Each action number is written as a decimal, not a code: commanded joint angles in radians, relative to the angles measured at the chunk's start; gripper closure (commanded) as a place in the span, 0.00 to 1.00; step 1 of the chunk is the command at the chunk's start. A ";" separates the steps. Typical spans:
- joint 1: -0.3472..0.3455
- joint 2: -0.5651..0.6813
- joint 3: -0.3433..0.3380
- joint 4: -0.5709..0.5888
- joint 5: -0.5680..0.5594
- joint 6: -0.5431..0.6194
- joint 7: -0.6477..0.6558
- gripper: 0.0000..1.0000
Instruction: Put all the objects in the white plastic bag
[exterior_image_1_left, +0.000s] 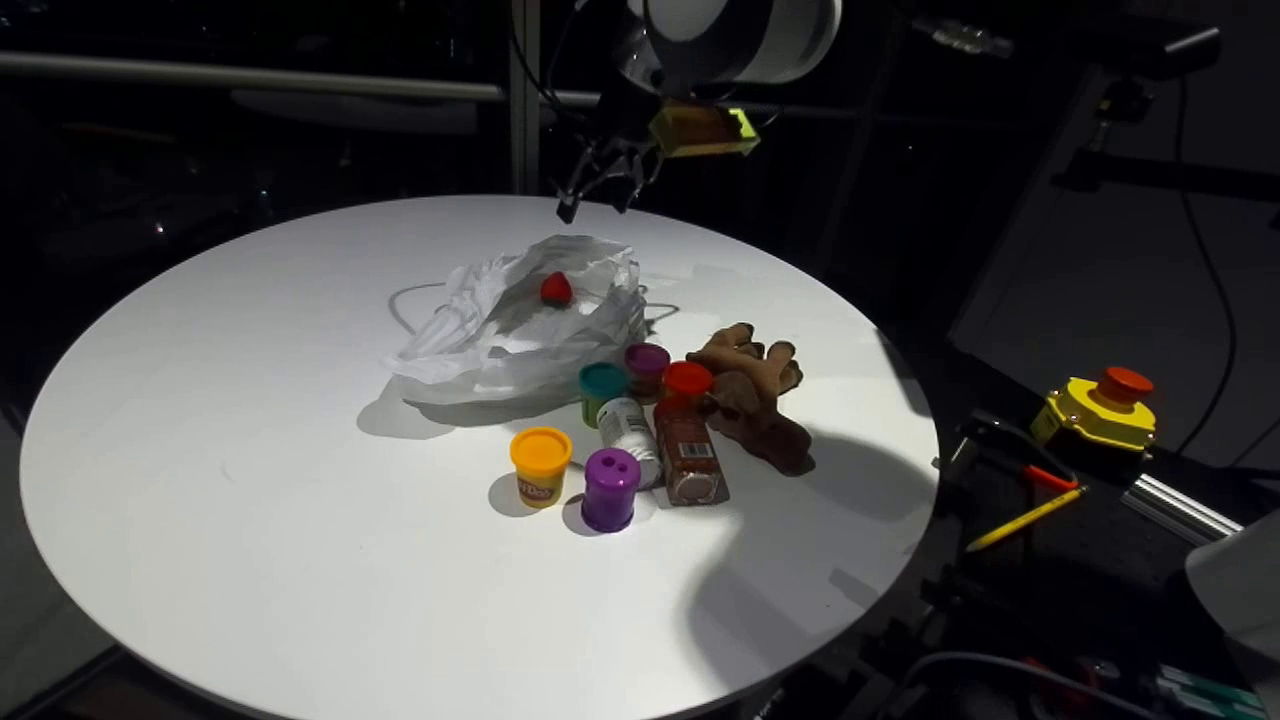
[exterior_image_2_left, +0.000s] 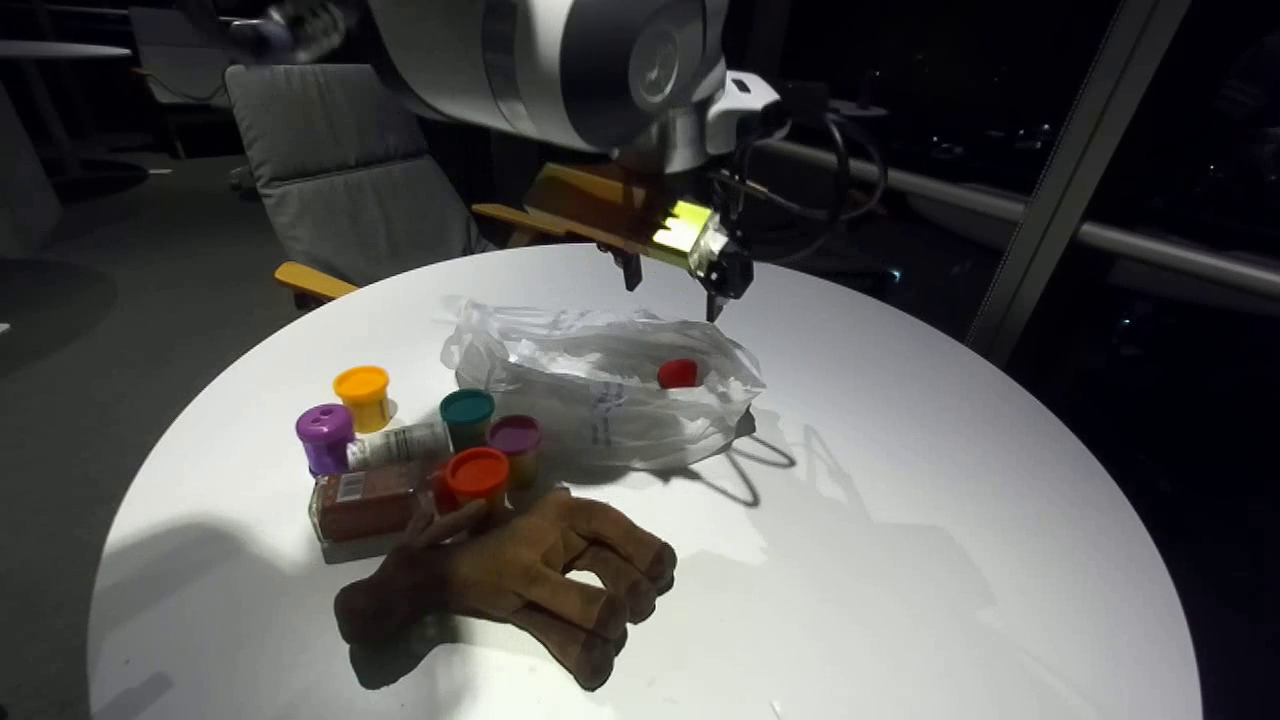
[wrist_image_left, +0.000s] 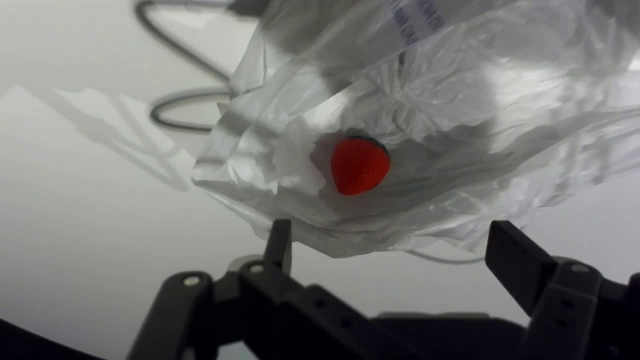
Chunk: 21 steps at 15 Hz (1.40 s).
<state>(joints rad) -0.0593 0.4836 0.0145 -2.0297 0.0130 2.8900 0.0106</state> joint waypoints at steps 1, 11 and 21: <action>0.051 -0.249 -0.015 -0.177 -0.006 -0.197 0.037 0.00; 0.088 -0.379 0.060 -0.556 0.051 -0.104 -0.189 0.00; 0.037 -0.121 0.088 -0.519 -0.046 0.268 -0.241 0.00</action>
<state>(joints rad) -0.0079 0.2958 0.1023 -2.5984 0.0181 3.1039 -0.2258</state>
